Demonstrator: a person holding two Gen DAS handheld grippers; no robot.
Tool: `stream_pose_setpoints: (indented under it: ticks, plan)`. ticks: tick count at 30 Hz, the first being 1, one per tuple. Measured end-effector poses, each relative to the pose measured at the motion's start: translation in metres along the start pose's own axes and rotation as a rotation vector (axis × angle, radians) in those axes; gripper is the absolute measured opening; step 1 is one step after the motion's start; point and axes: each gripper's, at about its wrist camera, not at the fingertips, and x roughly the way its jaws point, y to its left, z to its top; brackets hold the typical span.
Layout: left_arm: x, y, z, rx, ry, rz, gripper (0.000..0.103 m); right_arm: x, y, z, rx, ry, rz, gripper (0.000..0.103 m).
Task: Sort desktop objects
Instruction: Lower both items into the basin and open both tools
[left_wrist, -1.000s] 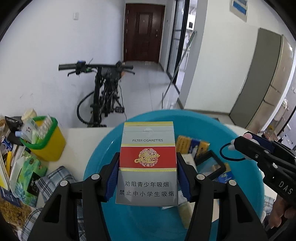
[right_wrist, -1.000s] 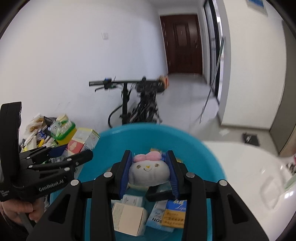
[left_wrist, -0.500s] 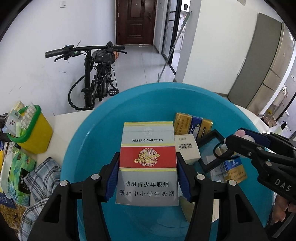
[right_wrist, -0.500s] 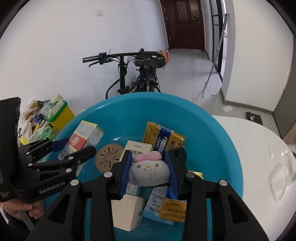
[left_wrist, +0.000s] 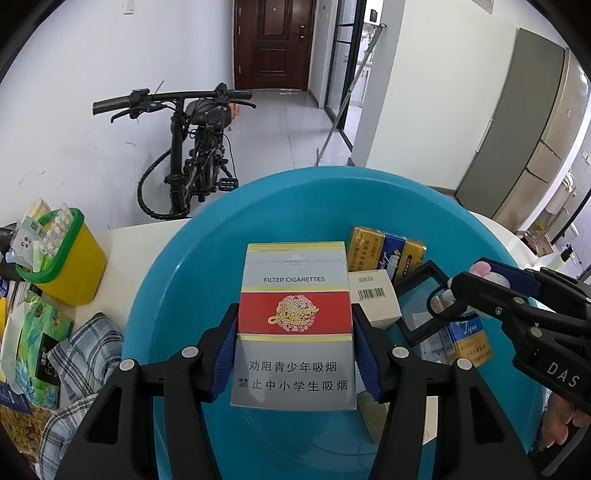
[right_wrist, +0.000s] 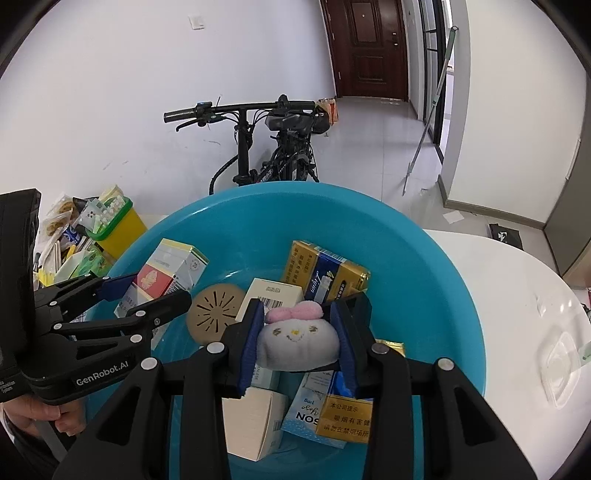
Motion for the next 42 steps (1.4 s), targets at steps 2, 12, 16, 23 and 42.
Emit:
stream_pose_setpoints:
  ticks: [2, 12, 16, 23, 42]
  plan:
    - [-0.002, 0.000, 0.000, 0.002, -0.012, 0.009, 0.074, -0.001, 0.000, 0.000, 0.003, -0.006, 0.000, 0.036]
    - [-0.008, -0.001, 0.003, 0.007, -0.030, 0.015, 0.077, -0.001, 0.001, 0.002, 0.004, -0.013, -0.001, 0.036]
    - [-0.009, 0.000, 0.003, 0.005, -0.034, 0.022, 0.077, -0.001, 0.001, 0.001, 0.007, -0.012, -0.002, 0.037]
    - [-0.009, 0.001, 0.003, 0.005, -0.034, 0.023, 0.077, -0.002, -0.005, 0.001, 0.036, -0.024, -0.005, 0.050]
    - [-0.033, 0.003, 0.005, -0.028, -0.172, 0.026, 0.087, -0.016, -0.003, 0.003, 0.009, -0.101, -0.090, 0.051]
